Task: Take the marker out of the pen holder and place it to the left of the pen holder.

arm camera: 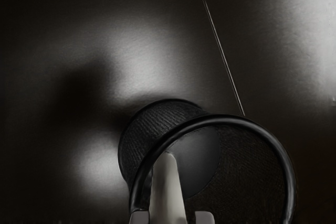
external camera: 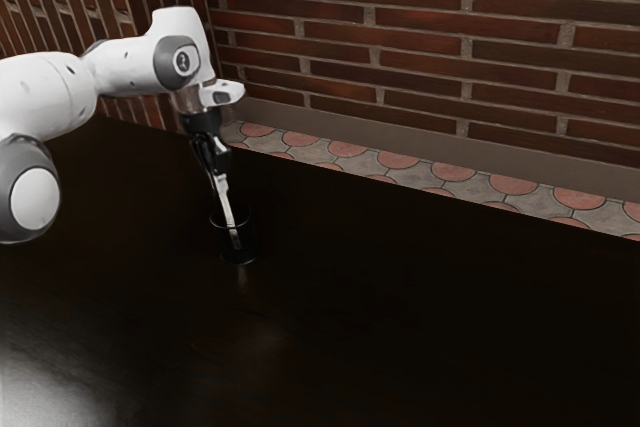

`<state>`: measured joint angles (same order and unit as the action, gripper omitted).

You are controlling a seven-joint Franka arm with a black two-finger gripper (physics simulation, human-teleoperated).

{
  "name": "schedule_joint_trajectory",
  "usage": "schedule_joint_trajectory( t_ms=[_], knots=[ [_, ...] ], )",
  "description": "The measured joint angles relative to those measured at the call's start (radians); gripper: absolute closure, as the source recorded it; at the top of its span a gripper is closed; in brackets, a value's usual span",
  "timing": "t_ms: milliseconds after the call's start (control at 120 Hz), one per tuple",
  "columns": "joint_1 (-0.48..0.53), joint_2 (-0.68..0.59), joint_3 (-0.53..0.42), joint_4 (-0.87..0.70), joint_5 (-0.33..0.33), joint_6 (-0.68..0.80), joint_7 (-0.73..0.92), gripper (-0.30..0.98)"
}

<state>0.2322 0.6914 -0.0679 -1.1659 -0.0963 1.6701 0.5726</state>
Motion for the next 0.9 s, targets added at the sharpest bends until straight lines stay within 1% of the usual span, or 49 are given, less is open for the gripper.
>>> schedule_joint_trajectory(
  t_ms=[267, 317, 375, 500, 600, 717, 900],
  knots=[
    [0.001, -0.219, 0.004, -0.002, 0.017, -0.044, 0.006, 0.76],
    [0.003, -0.241, 0.006, 0.001, 0.039, -0.069, 0.006, 0.76],
    [0.002, -0.248, 0.007, 0.002, 0.098, -0.116, 0.003, 0.77],
    [-0.001, -0.192, 0.007, 0.002, 0.274, -0.262, -0.027, 0.77],
    [0.005, -0.120, 0.009, -0.002, 0.362, -0.364, -0.064, 0.77],
    [0.012, -0.044, 0.011, -0.005, 0.417, -0.452, -0.111, 0.77],
    [0.028, 0.051, 0.011, -0.005, 0.447, -0.521, -0.175, 0.77]
  ],
)
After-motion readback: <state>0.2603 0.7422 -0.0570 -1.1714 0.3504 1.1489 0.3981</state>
